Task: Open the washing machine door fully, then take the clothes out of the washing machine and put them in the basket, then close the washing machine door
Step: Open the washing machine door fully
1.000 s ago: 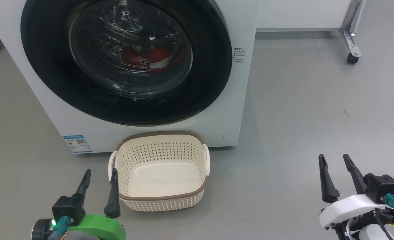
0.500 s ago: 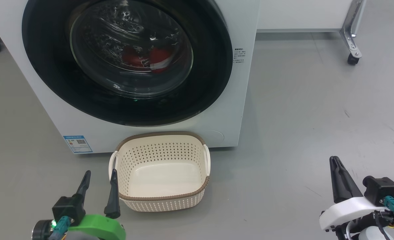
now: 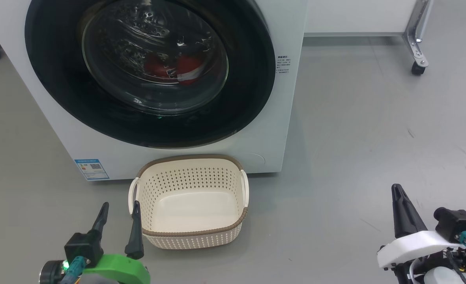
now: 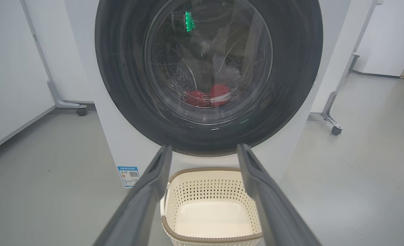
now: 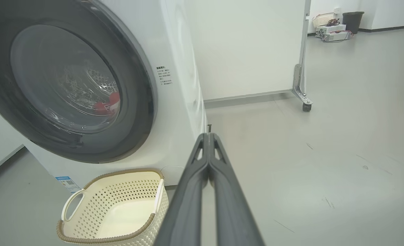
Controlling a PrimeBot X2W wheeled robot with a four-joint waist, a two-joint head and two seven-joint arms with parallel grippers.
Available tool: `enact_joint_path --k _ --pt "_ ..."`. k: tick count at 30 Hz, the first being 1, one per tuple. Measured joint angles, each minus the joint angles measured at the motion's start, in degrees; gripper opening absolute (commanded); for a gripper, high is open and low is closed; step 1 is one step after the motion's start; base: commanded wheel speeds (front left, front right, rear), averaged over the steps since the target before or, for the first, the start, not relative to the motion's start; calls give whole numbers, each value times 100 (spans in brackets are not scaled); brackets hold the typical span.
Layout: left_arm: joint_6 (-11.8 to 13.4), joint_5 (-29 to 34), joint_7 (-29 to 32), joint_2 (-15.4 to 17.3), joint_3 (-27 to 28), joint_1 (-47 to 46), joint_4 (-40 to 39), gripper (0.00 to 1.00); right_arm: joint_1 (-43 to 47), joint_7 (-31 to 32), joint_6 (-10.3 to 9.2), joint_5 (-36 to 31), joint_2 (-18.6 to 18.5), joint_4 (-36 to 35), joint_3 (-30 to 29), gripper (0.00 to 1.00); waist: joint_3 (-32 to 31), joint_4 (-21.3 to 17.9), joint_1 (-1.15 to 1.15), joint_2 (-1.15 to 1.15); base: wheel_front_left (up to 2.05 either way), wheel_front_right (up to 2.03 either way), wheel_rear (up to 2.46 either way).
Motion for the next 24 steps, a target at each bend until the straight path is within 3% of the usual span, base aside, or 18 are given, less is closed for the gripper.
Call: enact_joint_path --k 5,14,24 --pt "0 21 0 -14 -5 0 -3 100 0 1 89 499 246 0 -201 0 27 11 0 0 0 0 0" --pt "0 73 0 -34 -35 -17 -92 100 -45 115 454 1915 740 -11 -848 0 257 64 0 0 0 0 0" --pt "0 122 0 -130 -166 -324 -256 100 -720 566 792 2977 864 48 -1284 0 660 132 0 0 0 0 0"
